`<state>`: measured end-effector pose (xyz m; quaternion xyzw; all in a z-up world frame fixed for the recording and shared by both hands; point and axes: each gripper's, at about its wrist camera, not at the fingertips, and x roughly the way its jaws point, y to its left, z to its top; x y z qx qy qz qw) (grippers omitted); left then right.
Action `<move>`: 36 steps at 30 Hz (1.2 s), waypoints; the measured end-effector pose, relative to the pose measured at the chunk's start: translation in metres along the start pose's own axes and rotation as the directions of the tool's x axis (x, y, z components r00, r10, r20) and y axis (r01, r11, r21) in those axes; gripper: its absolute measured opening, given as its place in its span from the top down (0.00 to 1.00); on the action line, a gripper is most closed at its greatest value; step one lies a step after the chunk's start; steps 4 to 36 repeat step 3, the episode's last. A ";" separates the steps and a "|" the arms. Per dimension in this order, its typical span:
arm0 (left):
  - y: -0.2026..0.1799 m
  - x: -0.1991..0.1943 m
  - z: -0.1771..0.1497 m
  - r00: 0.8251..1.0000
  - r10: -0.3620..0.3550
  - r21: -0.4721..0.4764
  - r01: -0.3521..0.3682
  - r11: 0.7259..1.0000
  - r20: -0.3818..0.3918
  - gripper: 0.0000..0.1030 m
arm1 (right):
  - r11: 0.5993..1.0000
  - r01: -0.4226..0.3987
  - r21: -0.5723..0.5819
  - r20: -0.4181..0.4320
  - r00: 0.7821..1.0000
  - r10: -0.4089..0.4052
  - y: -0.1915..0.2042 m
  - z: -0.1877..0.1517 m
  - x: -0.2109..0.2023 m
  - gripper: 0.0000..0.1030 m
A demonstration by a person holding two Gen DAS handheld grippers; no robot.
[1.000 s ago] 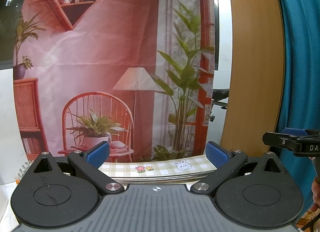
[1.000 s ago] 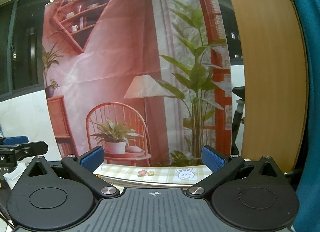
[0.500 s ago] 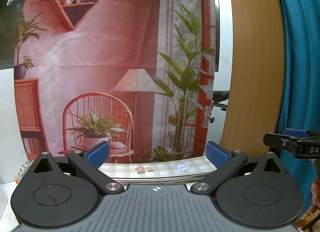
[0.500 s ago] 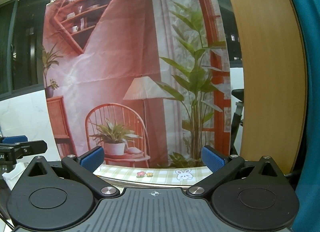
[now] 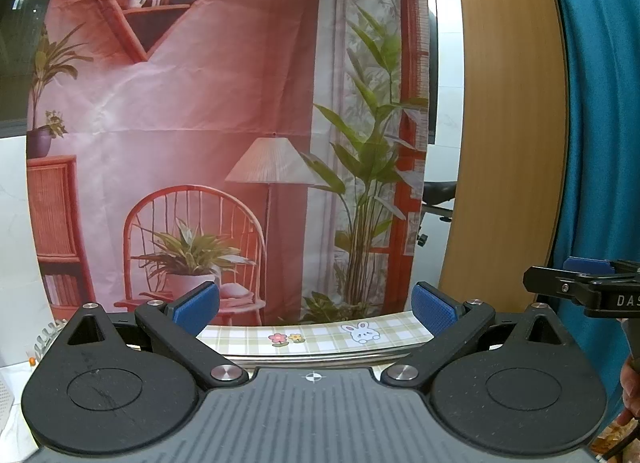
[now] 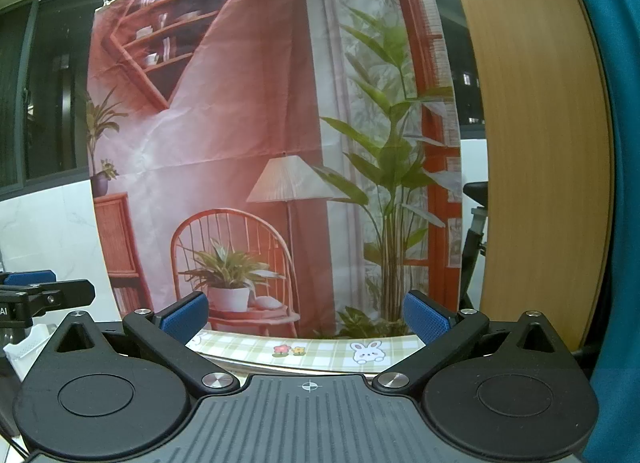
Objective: Organize fruits
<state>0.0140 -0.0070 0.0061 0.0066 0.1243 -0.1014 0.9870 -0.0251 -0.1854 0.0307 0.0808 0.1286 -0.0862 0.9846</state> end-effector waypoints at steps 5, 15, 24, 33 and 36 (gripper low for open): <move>-0.001 -0.001 -0.001 1.000 -0.003 0.002 0.003 1.000 0.001 0.00 | 1.000 0.000 0.001 -0.001 1.000 0.000 0.000 0.000 0.000 0.00; -0.001 -0.001 -0.001 1.000 -0.003 0.002 0.003 1.000 0.001 0.00 | 1.000 0.000 0.001 -0.001 1.000 0.000 0.000 0.000 0.000 0.00; -0.001 -0.001 -0.001 1.000 -0.003 0.002 0.003 1.000 0.001 0.00 | 1.000 0.000 0.001 -0.001 1.000 0.000 0.000 0.000 0.000 0.00; -0.001 -0.001 -0.001 1.000 -0.003 0.002 0.003 1.000 0.001 0.00 | 1.000 0.000 0.001 -0.001 1.000 0.000 0.000 0.000 0.000 0.00; -0.001 -0.001 -0.001 1.000 -0.003 0.002 0.003 1.000 0.001 0.00 | 1.000 0.000 0.001 -0.001 1.000 0.000 0.000 0.000 0.000 0.00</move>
